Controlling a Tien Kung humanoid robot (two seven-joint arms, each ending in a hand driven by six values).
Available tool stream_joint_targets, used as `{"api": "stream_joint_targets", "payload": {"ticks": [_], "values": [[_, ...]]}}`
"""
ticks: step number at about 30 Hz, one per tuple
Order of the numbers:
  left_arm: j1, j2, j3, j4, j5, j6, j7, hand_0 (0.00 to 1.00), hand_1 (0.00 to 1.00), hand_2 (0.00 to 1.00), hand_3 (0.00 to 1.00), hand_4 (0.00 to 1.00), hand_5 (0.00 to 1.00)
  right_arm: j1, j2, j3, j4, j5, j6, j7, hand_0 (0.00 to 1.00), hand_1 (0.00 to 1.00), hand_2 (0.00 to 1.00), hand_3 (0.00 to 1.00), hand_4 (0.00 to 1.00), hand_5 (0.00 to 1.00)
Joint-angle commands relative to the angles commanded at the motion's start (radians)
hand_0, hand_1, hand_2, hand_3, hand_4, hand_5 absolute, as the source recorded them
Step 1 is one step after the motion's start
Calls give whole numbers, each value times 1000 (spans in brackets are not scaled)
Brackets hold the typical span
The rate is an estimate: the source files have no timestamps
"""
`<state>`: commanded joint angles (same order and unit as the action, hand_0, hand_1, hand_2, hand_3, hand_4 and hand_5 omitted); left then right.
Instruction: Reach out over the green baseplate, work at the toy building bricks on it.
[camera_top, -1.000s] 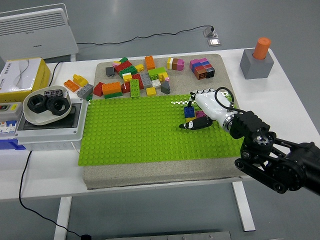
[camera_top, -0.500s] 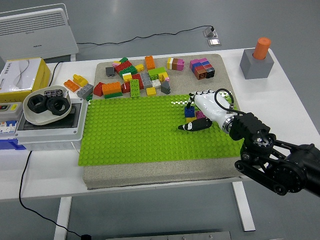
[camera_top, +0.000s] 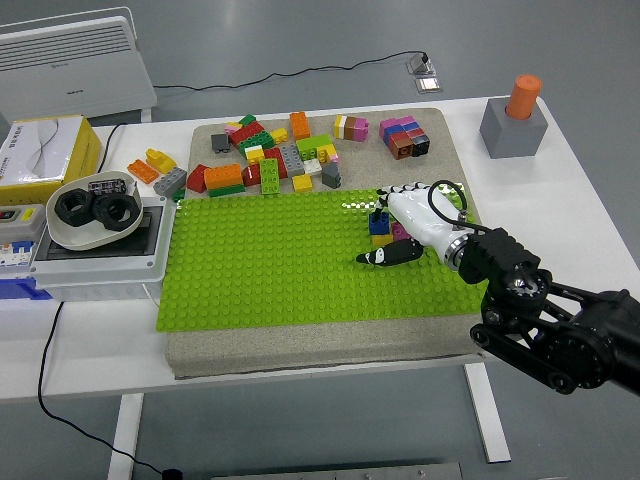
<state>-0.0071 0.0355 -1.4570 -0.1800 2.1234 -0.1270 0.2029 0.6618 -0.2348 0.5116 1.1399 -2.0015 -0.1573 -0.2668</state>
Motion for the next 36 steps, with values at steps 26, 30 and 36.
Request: {"api": "stream_joint_targets", "payload": {"ticks": [26,30,36], "values": [[3,-2,-4,0,3,1,1,748,621,566,572,387,170,-13,-14,0,6,-4,-3,4,922,873,901,625,962,620],[4,-3,-4,0,4,1,1,748,621,566,572,387,170,-14,-16,1,6,-5,-3,4,922,873,901,625,962,620],[5,-5,-5,0,3,1,2,748,620,566,573,387,168,-16,-20,-1,7,-5,-3,4,923,872,900,625,962,621]]}}
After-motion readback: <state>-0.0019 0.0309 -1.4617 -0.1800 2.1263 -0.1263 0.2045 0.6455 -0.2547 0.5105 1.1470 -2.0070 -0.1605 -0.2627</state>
